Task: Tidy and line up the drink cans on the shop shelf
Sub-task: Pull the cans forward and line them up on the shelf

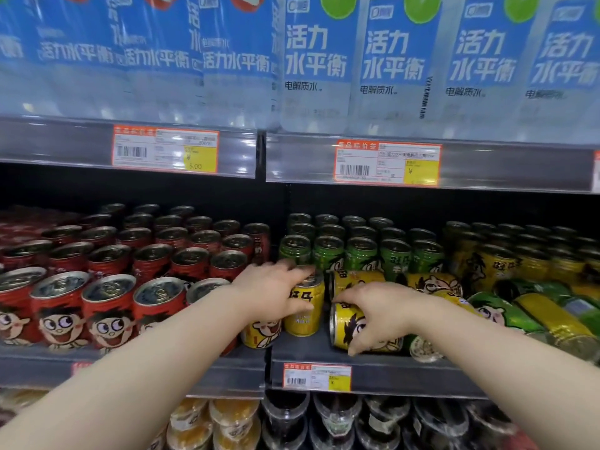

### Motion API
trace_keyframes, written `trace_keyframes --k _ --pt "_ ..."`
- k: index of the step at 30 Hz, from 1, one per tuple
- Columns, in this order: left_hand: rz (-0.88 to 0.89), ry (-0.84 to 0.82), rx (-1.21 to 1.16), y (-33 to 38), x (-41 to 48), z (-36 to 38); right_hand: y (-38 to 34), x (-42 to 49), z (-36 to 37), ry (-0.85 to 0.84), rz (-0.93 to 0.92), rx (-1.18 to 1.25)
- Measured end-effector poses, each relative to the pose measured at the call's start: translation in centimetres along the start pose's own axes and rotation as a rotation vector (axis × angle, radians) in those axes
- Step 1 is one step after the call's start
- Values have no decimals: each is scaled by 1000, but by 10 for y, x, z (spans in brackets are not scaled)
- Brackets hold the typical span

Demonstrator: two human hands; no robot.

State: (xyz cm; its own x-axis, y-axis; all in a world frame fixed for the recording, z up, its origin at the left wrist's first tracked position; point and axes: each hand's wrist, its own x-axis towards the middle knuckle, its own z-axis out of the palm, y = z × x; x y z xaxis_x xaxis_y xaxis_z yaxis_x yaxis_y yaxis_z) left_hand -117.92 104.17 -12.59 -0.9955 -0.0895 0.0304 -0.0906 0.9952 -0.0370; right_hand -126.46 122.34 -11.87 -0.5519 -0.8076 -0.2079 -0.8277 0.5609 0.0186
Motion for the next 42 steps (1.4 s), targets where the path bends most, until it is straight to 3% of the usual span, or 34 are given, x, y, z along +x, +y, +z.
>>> trace_keyframes --k 4,8,11,16,18,20,23,25,30,32,37,42 --pt "2 15 2 -2 1 2 6 -4 4 230 53 374" --pt "-3 30 -5 -2 1 2 10 -8 14 342 106 699" --pt "-6 20 -47 -3 1 1 13 -7 20 374 159 756" --pt "-21 -12 -134 9 3 -11 13 -4 9 228 -21 745" --pt "49 23 -147 22 5 -16 21 4 -3 332 -17 745" --pt "89 4 -156 34 7 -18 34 18 -11 461 38 637" --pt "58 -71 -64 44 9 -11 47 39 -10 292 48 225" --pt "57 -41 -17 44 8 -4 47 52 0 173 25 108" --pt "63 -12 -23 43 8 -1 44 64 13 286 10 -102" --pt "58 -18 -19 43 8 -1 47 61 12 320 12 25" --pt "26 -18 -45 47 6 -4 63 49 7 435 111 699" --pt "-10 -49 -31 53 7 -6 56 39 9 294 17 765"
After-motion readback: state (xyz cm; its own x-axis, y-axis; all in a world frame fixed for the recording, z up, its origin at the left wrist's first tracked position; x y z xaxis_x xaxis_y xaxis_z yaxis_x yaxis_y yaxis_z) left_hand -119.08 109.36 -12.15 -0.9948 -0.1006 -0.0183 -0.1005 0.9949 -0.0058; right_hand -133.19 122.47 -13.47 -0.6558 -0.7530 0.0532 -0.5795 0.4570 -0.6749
